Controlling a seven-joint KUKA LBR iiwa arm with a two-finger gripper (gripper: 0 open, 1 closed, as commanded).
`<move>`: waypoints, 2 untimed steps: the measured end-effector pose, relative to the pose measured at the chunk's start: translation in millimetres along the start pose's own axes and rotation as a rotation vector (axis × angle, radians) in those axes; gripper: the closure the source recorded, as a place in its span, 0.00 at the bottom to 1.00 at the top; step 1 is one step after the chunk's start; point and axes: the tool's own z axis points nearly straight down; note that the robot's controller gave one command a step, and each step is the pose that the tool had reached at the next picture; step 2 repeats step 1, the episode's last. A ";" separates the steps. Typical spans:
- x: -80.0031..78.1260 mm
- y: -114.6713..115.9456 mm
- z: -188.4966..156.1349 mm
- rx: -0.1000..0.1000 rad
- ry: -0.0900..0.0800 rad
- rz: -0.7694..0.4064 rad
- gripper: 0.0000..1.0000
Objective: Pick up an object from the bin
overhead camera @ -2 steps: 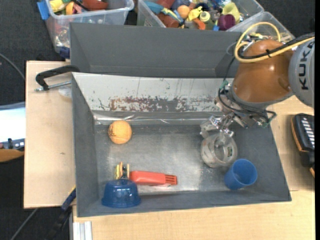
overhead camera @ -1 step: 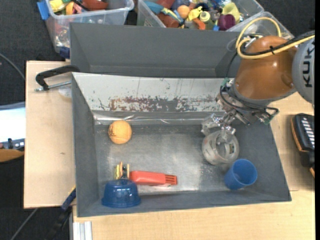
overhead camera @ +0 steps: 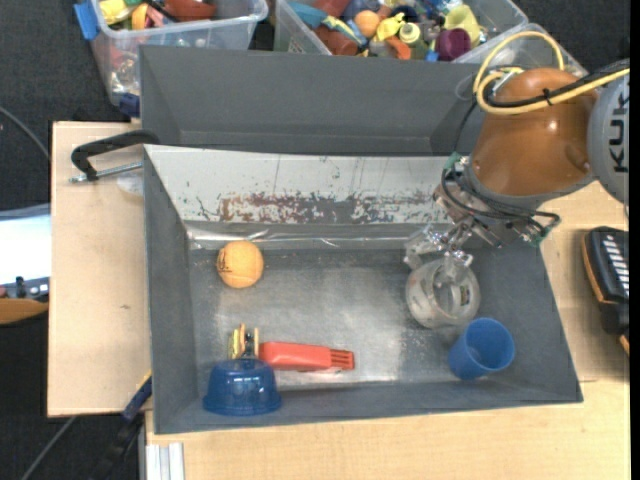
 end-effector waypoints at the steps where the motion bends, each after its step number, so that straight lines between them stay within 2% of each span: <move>1: -0.2 0.6 -11.9 -0.003 0.000 0.016 1.00; 2: -0.2 0.6 -11.9 -0.003 0.000 0.016 1.00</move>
Offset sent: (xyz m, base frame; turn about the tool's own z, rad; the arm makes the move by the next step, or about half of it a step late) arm -0.0001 0.0002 0.0082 0.0000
